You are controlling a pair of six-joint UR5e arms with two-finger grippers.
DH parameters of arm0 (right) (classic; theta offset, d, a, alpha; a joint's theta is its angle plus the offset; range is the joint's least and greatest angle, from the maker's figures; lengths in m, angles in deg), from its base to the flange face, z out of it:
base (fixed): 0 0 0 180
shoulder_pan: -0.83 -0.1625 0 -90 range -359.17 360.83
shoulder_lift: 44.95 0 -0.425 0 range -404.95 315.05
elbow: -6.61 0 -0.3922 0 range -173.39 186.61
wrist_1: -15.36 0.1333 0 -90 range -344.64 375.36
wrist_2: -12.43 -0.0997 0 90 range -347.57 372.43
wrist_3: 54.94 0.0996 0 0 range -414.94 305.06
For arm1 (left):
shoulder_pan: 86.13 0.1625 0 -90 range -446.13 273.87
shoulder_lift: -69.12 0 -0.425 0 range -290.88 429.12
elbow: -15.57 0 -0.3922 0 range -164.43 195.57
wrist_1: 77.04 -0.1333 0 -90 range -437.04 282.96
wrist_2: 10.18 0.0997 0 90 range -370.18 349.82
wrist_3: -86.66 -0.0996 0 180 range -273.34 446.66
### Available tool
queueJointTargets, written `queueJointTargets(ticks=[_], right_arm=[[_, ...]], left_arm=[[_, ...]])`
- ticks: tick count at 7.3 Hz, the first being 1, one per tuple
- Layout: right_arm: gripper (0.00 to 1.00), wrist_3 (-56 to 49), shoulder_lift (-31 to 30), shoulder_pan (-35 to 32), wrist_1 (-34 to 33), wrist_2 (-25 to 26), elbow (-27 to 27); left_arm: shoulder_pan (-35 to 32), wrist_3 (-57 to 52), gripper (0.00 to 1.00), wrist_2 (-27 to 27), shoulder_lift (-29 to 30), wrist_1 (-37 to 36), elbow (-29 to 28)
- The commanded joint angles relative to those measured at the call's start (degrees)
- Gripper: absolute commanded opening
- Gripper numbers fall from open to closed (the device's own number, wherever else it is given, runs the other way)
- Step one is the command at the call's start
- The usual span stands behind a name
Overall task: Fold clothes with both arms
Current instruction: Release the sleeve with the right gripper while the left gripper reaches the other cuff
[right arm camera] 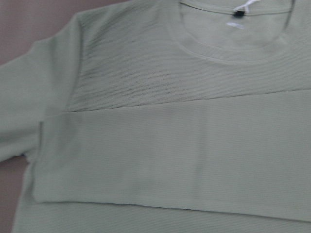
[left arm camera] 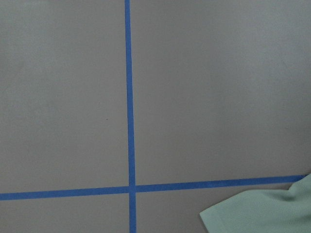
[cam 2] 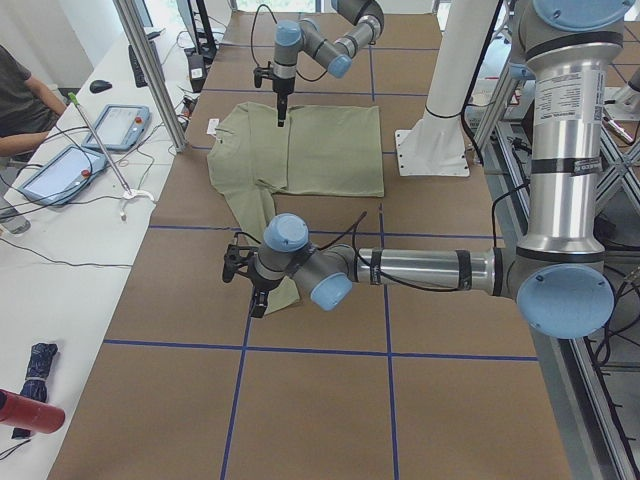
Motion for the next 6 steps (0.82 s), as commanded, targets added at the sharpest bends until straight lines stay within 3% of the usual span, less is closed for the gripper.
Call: queueJointTargets(ticks=[1, 4, 6], right_arm=[[1.00, -8.05, -9.31, -6.86, -6.34, -7.24, 8.23], [1.00, -25.01, -23.64, -16.18, -6.38, -13.68, 15.46], [1.00, -26.82, -25.96, -17.26, -6.29, -13.96, 16.61]], left_arm=[[9.80, 15.31, 1.00, 7.66, -1.29, 4.65, -0.06], [15.81, 20.81, 1.00, 14.54, -0.33, 4.91, -4.69], [15.99, 20.55, 1.00, 14.80, 0.20, 4.83, -5.60]])
